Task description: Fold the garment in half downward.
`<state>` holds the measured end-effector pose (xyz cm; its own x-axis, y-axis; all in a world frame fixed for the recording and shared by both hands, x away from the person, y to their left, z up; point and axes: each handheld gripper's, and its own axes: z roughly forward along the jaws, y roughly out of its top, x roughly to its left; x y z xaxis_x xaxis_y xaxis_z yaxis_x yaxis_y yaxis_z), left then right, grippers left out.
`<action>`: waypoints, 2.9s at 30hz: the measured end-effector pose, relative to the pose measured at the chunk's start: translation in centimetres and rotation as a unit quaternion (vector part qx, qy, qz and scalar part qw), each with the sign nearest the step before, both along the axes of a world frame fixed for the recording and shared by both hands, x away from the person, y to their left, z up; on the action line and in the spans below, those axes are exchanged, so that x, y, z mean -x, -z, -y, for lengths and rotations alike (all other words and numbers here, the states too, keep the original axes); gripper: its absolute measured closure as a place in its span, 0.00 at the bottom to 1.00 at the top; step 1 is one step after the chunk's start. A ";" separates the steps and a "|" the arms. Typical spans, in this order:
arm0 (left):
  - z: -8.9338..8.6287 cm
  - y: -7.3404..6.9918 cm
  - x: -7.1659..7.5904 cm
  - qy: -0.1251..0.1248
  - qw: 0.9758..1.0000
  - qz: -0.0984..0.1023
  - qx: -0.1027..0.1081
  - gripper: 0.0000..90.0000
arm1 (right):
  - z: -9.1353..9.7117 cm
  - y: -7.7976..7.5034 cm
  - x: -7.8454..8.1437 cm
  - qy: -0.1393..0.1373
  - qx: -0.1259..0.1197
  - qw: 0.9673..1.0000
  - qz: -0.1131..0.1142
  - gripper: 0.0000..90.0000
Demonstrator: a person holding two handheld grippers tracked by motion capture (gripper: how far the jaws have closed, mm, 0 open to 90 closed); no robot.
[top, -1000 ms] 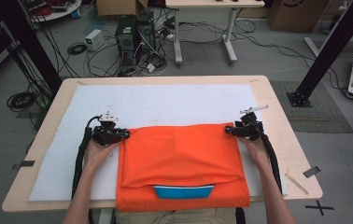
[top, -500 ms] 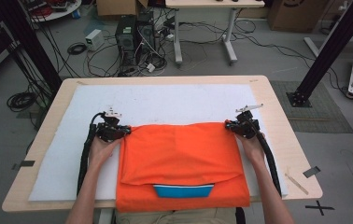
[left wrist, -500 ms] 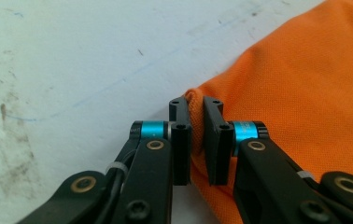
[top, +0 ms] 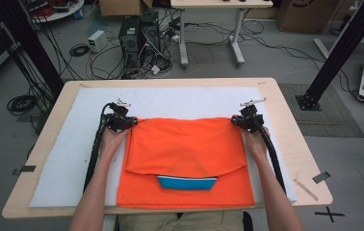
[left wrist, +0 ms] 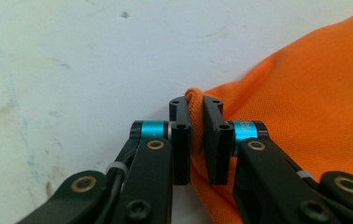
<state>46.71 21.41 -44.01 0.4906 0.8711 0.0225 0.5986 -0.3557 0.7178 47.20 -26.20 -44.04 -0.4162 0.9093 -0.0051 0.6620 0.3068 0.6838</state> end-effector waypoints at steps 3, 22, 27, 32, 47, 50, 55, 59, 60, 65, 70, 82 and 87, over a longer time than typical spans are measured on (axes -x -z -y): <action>-0.3 0.3 -0.3 -0.010 1.000 0.006 0.019 0.92 | 0.3 0.2 -0.9 0.015 -0.021 1.000 -0.004 0.91; -1.0 -2.5 6.2 0.043 0.997 0.046 0.037 0.56 | 0.6 -1.5 5.0 -0.033 -0.036 0.999 0.006 0.42; -1.6 -1.6 9.9 0.062 0.996 0.039 0.049 0.56 | 1.0 -1.1 8.1 -0.070 -0.062 0.996 0.004 0.42; -2.0 -0.9 14.0 0.088 0.994 0.036 0.061 0.55 | 1.8 -0.5 11.1 -0.083 -0.082 0.993 0.001 0.41; 0.0 0.3 17.2 0.134 0.991 0.014 0.020 0.59 | 1.7 0.2 15.3 -0.091 -0.081 0.992 0.015 0.41; -0.2 0.4 17.3 0.132 0.991 0.015 0.025 0.69 | 2.0 0.2 15.4 -0.094 -0.079 0.992 0.017 0.42; 0.0 0.4 17.5 0.133 0.991 0.025 0.017 0.85 | 3.3 -0.1 15.5 -0.102 -0.098 0.990 0.019 0.45; 0.3 0.3 17.6 0.131 0.991 0.032 0.009 0.91 | 3.7 -0.4 15.9 -0.131 -0.092 0.987 0.023 0.45; 0.3 0.2 17.6 0.131 0.991 0.031 0.010 0.91 | 3.6 -0.4 16.0 -0.137 -0.084 0.987 0.026 0.46; 0.0 0.1 17.6 0.130 0.991 0.032 0.027 0.91 | 2.0 0.0 16.3 -0.157 -0.022 0.987 0.017 0.62; -0.1 0.2 17.6 0.131 0.990 0.032 0.028 0.91 | 1.4 0.2 16.5 -0.152 0.008 0.988 0.019 0.85; -1.1 -1.1 18.9 0.141 0.987 0.045 0.059 0.92 | 2.4 -1.4 18.0 -0.162 -0.018 0.986 0.025 0.95; -1.4 -1.1 20.1 0.152 0.986 0.041 0.057 0.92 | 2.9 -1.6 19.2 -0.171 -0.043 0.984 0.020 0.95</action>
